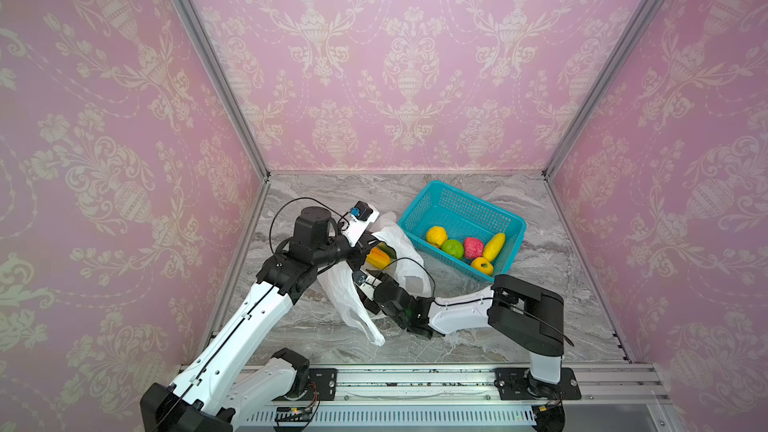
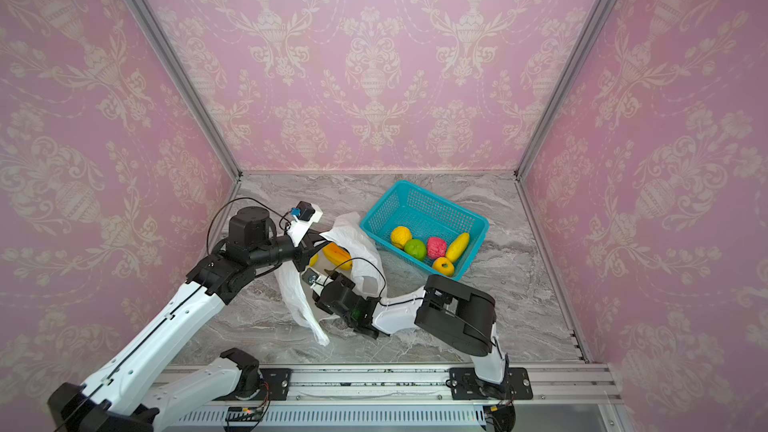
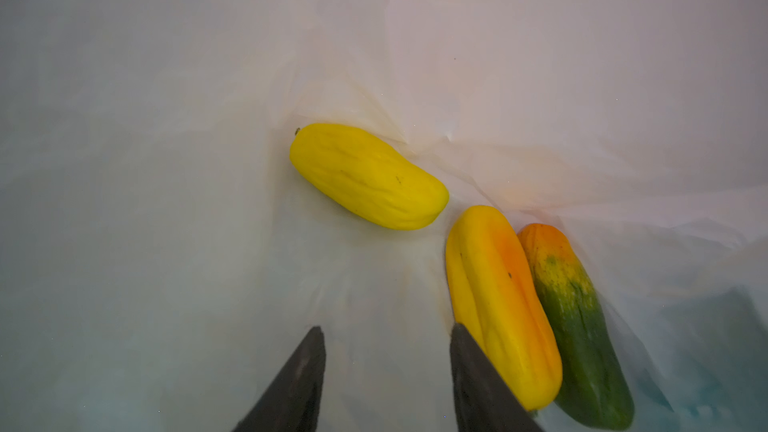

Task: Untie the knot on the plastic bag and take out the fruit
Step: 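Move the right gripper back into the bag toward the remaining fruit, then close the right gripper on the orange-yellow long fruit in the bag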

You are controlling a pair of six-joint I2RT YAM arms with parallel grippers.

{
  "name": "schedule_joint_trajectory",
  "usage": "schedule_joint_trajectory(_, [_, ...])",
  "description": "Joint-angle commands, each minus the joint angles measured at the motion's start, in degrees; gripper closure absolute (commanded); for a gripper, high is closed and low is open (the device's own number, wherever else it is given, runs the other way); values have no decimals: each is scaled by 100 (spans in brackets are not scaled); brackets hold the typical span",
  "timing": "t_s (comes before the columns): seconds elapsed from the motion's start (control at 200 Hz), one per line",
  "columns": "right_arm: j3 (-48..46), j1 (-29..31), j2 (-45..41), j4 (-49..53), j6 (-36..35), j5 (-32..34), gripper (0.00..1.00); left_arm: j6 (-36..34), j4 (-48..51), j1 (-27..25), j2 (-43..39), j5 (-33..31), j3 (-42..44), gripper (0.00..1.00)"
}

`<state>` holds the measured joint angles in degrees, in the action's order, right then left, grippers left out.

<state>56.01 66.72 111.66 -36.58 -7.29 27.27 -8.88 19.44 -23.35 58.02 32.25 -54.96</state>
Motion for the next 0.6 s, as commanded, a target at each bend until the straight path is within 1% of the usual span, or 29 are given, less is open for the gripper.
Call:
schedule_joint_trajectory(0.0, [313, -133, 175, 249, 235, 323, 45, 21, -53, 41, -108, -10, 56, 100])
schedule_joint_trajectory(0.115, [479, -278, 300, 479, 417, 340, 35, 24, -65, 41, -115, -6, 65, 100])
schedule_joint_trajectory(0.295, [893, -466, 559, 1048, 637, 436, 31, 28, -61, 41, -124, 9, 65, 100])
schedule_joint_trajectory(0.37, [1078, -514, 714, 1365, 698, 528, 28, 29, -68, 41, -122, 2, 65, 100])
schedule_joint_trajectory(0.39, [1303, -534, 760, 1447, 713, 552, 28, 29, -58, 41, -124, 9, 69, 100])
schedule_joint_trajectory(0.455, [1510, -565, 872, 1682, 770, 628, 26, 26, -62, 41, -132, 9, 65, 100])
schedule_joint_trajectory(0.595, [1727, -679, 1005, 1989, 927, 718, 21, 24, -63, 41, -135, 14, 64, 100])
